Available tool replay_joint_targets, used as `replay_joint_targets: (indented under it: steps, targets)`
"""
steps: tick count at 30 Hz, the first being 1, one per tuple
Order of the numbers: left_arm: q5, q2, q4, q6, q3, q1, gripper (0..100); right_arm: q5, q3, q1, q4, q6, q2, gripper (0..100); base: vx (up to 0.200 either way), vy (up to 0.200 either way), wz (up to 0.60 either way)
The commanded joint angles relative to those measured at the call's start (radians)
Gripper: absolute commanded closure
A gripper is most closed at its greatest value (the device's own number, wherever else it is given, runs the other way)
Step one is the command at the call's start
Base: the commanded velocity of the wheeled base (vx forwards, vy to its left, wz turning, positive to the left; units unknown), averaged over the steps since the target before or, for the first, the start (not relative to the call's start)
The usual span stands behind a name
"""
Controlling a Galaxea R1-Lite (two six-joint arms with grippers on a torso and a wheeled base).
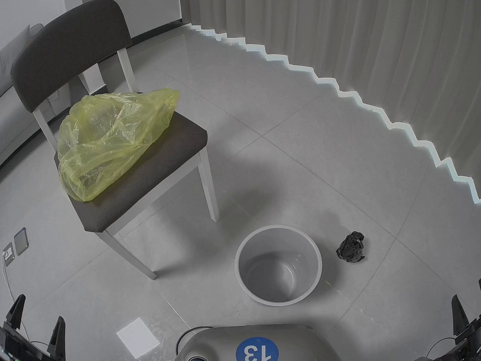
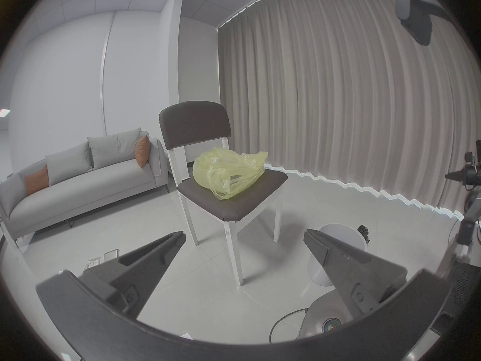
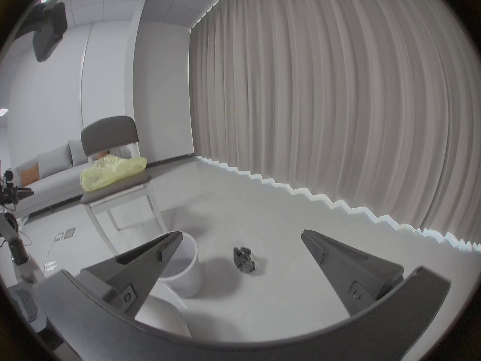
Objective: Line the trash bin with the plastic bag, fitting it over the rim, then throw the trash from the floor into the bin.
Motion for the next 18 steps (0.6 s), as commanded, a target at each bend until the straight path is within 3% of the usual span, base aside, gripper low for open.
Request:
replay_joint_targets:
  steps: [1, 5, 9, 13, 18]
  targets:
    - [-0.007, -0.016, 0.000, 0.003, 0.018, -0.001, 0, 0.030, -0.039, 0.004, -0.106, 0.029, 0.003, 0, 0.000, 0.000, 0.00]
    - [-0.007, -0.016, 0.003, -0.017, 0.016, -0.001, 0, 0.075, -0.180, 0.045, -0.144, 0.125, 0.137, 0, 0.000, 0.000, 0.00]
    - [-0.010, -0.016, -0.004, 0.018, 0.018, 0.000, 0, 0.084, -0.324, 0.048, -0.147, 0.115, 0.288, 0, 0.000, 0.000, 0.00]
    - [-0.007, -0.016, -0.013, 0.003, 0.015, -0.001, 0, 0.101, -0.484, 0.048, -0.144, 0.038, 0.466, 0, 0.000, 0.000, 0.00]
    - [-0.034, -0.005, -0.056, -0.157, -0.119, -0.004, 0, 0.156, -0.553, 0.048, -0.159, 0.018, 0.601, 0, 0.000, 0.000, 0.00]
